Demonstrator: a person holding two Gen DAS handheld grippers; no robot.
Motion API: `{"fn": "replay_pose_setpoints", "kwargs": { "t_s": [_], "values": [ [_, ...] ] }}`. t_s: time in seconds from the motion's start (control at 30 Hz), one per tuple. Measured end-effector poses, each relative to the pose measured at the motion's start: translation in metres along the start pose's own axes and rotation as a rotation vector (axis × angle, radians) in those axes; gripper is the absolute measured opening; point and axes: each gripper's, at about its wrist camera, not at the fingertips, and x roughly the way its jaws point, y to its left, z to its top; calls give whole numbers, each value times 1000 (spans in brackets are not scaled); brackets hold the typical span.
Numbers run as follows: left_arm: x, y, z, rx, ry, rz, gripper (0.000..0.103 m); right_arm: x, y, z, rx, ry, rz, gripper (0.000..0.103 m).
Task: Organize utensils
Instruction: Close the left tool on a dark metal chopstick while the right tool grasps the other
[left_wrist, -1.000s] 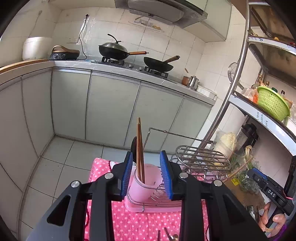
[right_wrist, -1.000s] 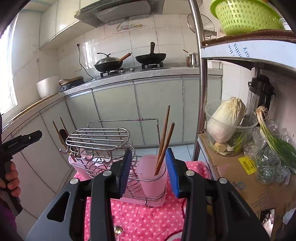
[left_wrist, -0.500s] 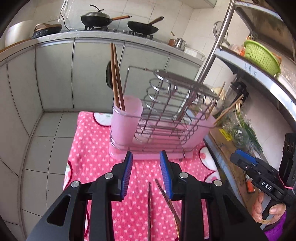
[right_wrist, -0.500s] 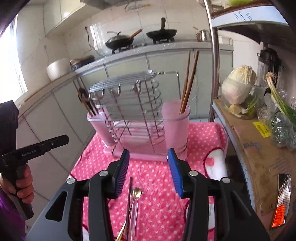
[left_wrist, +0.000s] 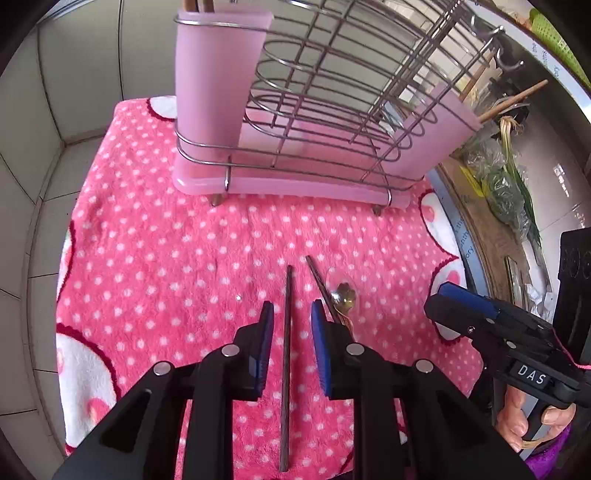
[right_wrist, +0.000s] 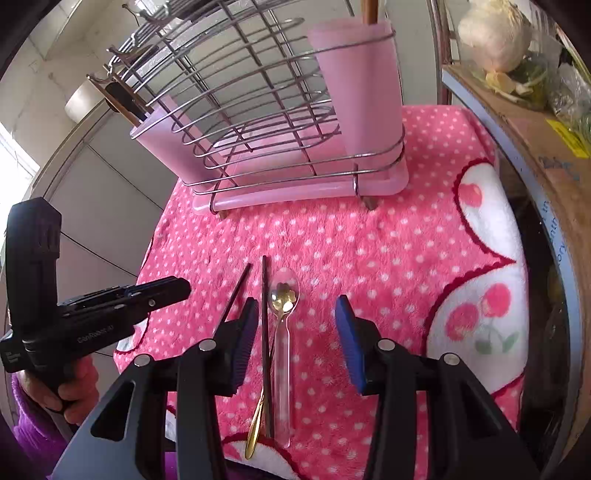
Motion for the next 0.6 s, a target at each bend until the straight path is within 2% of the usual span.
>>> {"fn": "replay_pose_setpoints", "kwargs": {
  "t_s": [0.07,0.13,0.23,0.37,0.4,0.5,0.6],
  "values": [
    [13,-3,2,11,30,18,17,5,-5,0,29,25,36,42],
    [25,-7,3,28,61,33,16,11,-9,1,56,58,71,27],
    [42,-9,5,42,97,66,16,18,-12,0,86,95,108,20],
    [59,-10,9,42,135,92,15,28,-16,-1,116,125,133,18],
    [62,-11,9,42,139,97,12,30,-17,-1,123,129,137,18],
    [66,-11,10,35,122,101,4,35,-19,0,137,142,149,18],
    [61,-3,12,-1,102,87,4,38,-14,4,131,139,172,18]
  ]
}}
